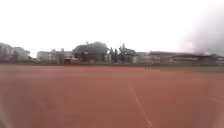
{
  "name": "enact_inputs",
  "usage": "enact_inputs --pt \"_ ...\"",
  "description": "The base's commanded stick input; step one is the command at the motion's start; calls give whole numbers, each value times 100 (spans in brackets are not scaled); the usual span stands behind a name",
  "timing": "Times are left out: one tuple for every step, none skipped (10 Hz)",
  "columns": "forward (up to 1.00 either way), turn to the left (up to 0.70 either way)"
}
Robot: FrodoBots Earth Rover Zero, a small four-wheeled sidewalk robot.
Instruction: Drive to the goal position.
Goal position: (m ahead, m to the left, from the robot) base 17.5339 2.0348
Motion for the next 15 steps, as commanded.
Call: enact_inputs --pt "30 0" --pt "30 0" --pt "30 0" --pt "30 0" --pt "30 0" --pt "30 0" --pt "30 0" --pt "30 0" --pt "30 0" --pt "30 0" --pt "30 0" --pt "30 0" --pt "30 0" --pt "30 0" --pt "30 0"
